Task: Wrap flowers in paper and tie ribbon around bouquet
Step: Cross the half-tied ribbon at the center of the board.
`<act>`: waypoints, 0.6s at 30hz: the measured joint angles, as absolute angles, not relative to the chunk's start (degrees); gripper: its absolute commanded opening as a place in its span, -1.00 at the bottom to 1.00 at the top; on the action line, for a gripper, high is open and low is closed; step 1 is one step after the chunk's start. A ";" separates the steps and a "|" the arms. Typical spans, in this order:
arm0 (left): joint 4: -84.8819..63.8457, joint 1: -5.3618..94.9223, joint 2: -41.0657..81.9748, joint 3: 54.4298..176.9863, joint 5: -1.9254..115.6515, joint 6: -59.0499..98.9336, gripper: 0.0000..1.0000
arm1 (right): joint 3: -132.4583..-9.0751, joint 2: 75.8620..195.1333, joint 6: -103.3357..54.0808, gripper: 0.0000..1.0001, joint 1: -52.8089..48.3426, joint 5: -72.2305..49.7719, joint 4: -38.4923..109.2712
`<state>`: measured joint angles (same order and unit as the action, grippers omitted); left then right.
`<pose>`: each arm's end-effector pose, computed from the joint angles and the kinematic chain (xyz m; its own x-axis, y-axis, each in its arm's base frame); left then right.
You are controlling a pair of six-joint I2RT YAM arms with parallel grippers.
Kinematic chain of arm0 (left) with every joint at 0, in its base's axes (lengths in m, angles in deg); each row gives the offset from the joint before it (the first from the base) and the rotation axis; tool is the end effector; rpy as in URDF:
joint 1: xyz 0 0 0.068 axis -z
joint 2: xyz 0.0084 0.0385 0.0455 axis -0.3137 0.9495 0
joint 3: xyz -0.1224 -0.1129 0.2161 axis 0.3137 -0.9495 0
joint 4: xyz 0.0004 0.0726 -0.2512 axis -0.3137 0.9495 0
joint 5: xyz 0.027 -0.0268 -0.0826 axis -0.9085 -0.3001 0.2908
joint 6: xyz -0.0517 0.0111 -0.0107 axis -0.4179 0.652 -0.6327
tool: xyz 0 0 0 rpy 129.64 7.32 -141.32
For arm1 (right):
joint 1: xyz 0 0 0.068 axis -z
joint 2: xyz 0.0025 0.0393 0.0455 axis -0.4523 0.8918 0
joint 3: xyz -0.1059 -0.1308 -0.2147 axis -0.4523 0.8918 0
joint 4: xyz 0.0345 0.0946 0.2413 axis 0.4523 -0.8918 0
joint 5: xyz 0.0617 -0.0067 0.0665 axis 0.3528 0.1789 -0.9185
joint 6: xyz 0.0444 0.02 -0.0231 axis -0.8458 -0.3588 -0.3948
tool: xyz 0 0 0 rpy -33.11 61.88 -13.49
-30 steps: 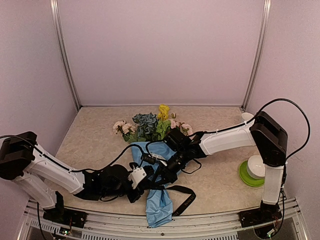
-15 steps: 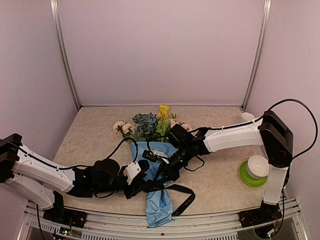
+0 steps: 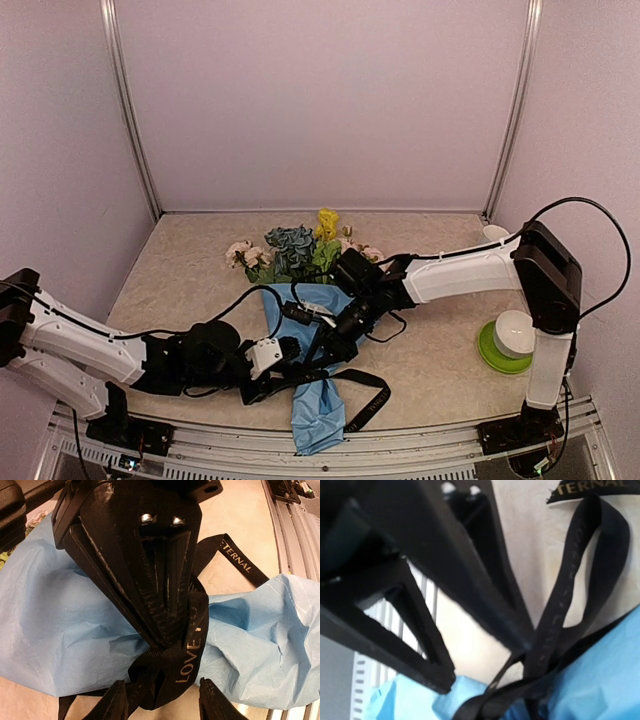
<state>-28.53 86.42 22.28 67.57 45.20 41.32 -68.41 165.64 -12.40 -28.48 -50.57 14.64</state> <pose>0.0945 -0.2296 0.1509 -0.0458 0.5703 -0.8201 0.9293 0.3255 0.1745 0.2036 0.3406 0.1717 -0.4134 -0.7119 -0.5677 -0.8162 0.0133 0.5776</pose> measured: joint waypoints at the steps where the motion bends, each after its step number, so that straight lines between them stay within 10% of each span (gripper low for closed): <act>1: -28.69 86.40 22.21 67.44 45.16 41.48 -0.05 | -68.76 166.12 -12.21 -0.81 -28.48 -50.85 14.51; 18: -36.56 86.05 30.04 67.72 39.83 40.54 0.02 | -70.62 168.70 -10.81 -0.82 -29.07 -53.50 13.13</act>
